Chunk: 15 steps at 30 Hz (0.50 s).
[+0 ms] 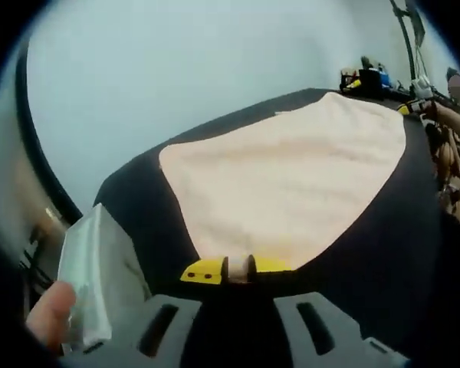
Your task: Fold the towel on the table until its edges align and the towel forms a compact rectangular stack.
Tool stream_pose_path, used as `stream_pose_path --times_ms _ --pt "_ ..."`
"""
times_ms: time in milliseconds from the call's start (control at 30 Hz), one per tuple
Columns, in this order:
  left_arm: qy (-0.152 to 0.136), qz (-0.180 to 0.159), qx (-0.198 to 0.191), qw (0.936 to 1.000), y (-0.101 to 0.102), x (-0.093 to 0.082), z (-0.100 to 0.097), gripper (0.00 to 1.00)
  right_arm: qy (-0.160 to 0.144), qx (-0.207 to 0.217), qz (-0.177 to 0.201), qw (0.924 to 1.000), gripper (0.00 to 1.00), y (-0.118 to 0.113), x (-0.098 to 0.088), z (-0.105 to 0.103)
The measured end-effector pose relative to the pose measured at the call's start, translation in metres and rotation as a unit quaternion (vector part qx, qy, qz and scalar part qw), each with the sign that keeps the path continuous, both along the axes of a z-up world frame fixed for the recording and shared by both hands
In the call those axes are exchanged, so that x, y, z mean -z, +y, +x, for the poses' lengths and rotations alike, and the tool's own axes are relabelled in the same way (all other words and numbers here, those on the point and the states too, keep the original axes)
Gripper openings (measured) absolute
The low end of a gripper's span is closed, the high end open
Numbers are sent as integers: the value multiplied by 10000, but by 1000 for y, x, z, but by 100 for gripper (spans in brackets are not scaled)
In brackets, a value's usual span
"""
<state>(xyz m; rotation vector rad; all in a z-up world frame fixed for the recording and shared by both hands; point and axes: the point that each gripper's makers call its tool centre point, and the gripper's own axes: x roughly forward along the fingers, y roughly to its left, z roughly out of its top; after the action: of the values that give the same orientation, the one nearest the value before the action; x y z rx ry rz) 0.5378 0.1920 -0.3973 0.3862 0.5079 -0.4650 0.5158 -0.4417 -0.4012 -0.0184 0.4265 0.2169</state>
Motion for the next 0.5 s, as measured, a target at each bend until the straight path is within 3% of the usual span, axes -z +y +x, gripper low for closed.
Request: stream_pose_path --times_ms 67,200,300,400,467,500 --pt "-43 94 -72 9999 3 -1 -1 0 24 -8 267 9996 5 2 -2 0" --pt "-207 658 -70 9976 7 -4 -9 0 -69 17 17 10000 4 -3 -4 -2" --pt "-193 681 -25 9975 17 -4 -13 0 -40 157 280 9995 5 -12 -5 -4" --pt "-20 615 8 9981 18 0 -30 0 9 179 237 9996 5 -10 -1 -10" --pt "-24 590 95 9982 15 1 -36 0 34 191 176 9997 5 -9 -2 -16" --pt "-160 723 141 9972 17 0 -39 0 -1 173 167 9997 5 -8 -3 -18"
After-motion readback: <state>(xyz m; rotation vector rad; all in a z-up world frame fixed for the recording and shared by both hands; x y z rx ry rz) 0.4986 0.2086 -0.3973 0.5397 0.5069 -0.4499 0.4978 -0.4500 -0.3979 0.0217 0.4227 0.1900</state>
